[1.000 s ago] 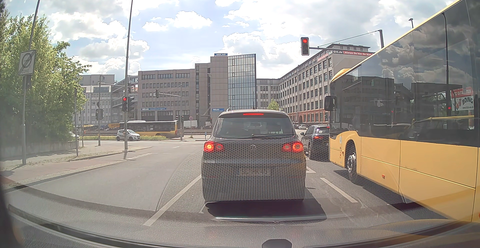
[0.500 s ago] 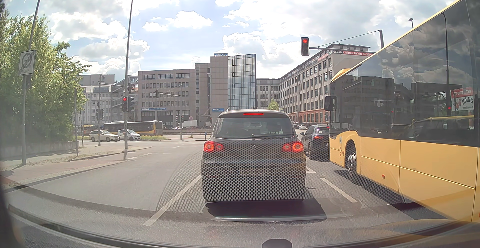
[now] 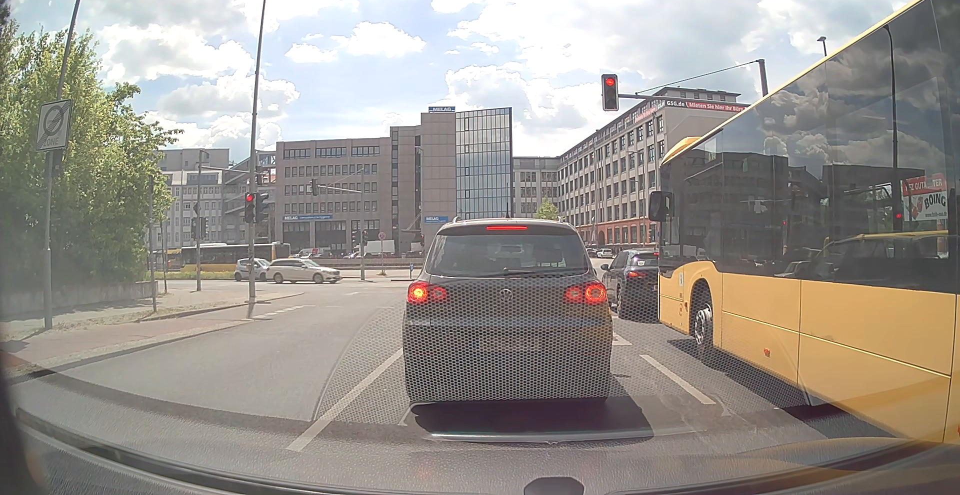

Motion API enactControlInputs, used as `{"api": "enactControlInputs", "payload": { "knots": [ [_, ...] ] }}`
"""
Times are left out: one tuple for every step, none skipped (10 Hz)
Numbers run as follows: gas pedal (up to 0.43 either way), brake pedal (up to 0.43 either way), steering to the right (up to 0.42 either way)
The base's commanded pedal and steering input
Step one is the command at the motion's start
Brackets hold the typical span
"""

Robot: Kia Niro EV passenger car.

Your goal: Follow the waypoints while adhering to traffic rules and regulations

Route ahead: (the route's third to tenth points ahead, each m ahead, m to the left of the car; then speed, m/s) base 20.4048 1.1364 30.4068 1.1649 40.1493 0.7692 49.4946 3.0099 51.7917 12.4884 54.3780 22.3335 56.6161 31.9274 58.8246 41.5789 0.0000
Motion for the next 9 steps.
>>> {"api": "enactControlInputs", "payload": {
  "knots": [
    [0.0,0.384,-0.001],
    [0.0,0.384,-0.001],
    [0.0,0.384,-0.001],
    [0.0,0.384,-0.001],
    [0.0,0.384,-0.001],
    [0.0,0.384,-0.001],
    [0.0,0.384,-0.001],
    [0.0,0.378,-0.001],
    [0.0,0.384,-0.001]
  ]
}}
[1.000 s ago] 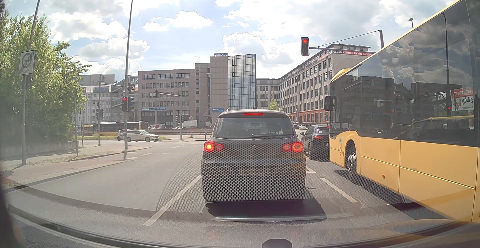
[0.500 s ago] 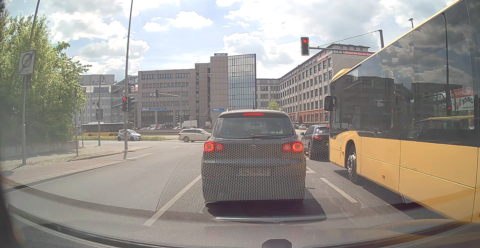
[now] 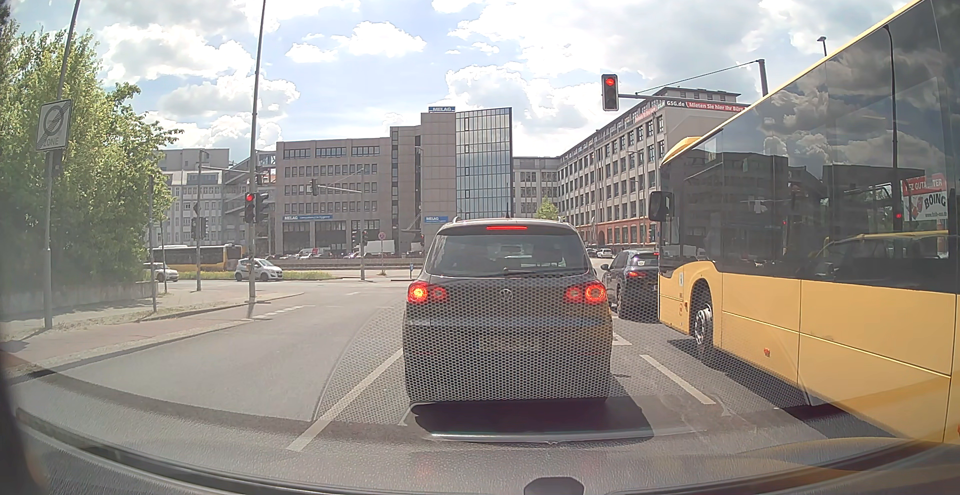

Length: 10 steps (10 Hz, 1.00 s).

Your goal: Follow the waypoints while adhering to traffic rules and regulations

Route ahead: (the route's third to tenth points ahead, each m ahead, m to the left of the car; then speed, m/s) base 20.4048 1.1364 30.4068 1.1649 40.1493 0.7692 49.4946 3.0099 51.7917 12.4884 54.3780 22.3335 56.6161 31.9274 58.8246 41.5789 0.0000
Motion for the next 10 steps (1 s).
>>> {"api": "enactControlInputs", "payload": {
  "knots": [
    [0.0,0.384,-0.001],
    [0.0,0.384,-0.001],
    [0.0,0.384,-0.001],
    [0.0,0.384,-0.001],
    [0.0,0.384,-0.001],
    [0.0,0.384,-0.001],
    [0.0,0.378,-0.001],
    [0.0,0.378,-0.001],
    [0.0,0.378,-0.001],
    [0.0,0.378,-0.001]
  ]
}}
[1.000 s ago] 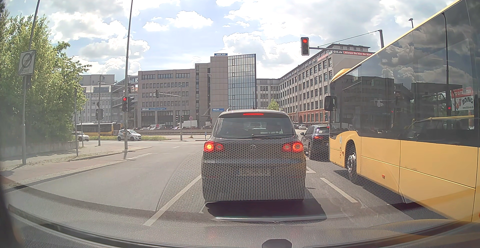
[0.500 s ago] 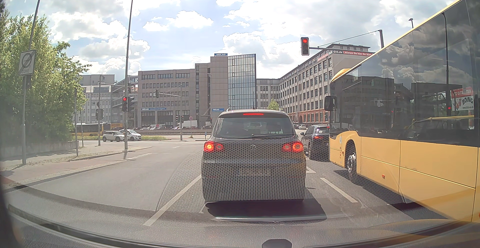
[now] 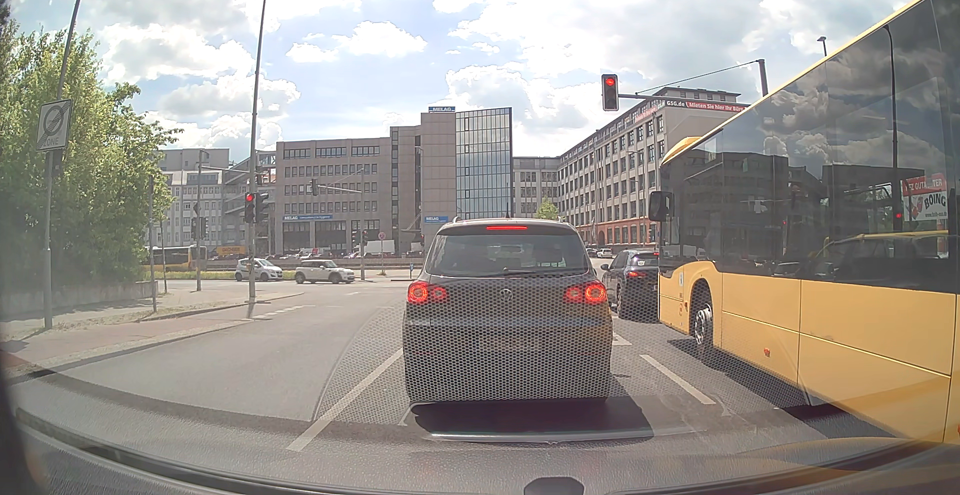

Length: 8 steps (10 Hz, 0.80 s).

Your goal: Follow the waypoints while adhering to traffic rules and regulations

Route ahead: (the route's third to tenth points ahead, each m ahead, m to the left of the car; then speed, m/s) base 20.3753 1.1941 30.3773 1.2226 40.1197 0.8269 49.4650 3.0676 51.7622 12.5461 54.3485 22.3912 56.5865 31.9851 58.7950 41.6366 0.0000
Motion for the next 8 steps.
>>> {"api": "enactControlInputs", "payload": {
  "knots": [
    [0.0,0.378,-0.001],
    [0.0,0.384,-0.001],
    [0.0,0.384,-0.001],
    [0.0,0.384,-0.001],
    [0.0,0.384,-0.001],
    [0.0,0.378,-0.001],
    [0.0,0.378,-0.001],
    [0.0,0.378,-0.001]
  ]
}}
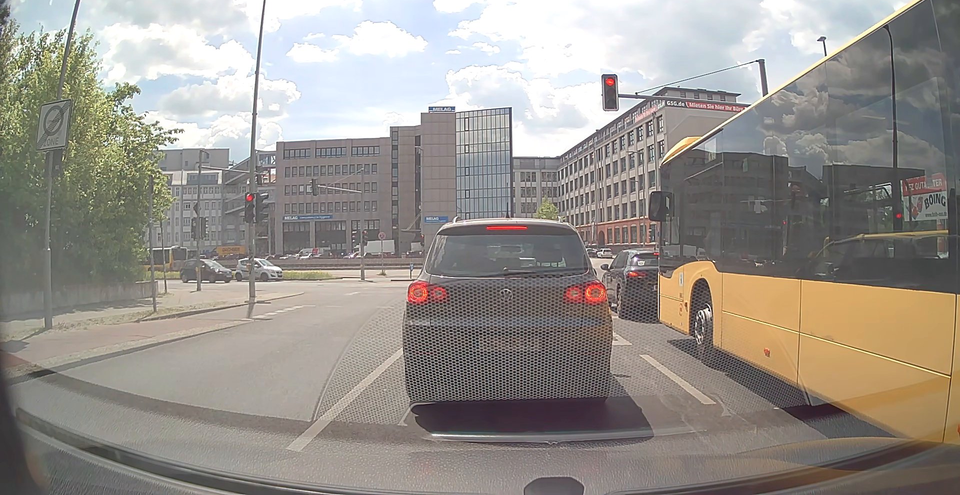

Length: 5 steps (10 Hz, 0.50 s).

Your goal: Follow the waypoints while adhering to traffic rules and regulations

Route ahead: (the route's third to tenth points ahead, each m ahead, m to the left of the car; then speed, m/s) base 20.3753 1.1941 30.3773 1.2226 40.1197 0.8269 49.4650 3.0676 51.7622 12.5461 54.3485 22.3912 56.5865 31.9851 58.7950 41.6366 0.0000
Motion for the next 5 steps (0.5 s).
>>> {"api": "enactControlInputs", "payload": {
  "knots": [
    [0.0,0.378,-0.001],
    [0.0,0.384,-0.001],
    [0.0,0.378,-0.001],
    [0.0,0.378,-0.001],
    [0.0,0.384,-0.001]
  ]
}}
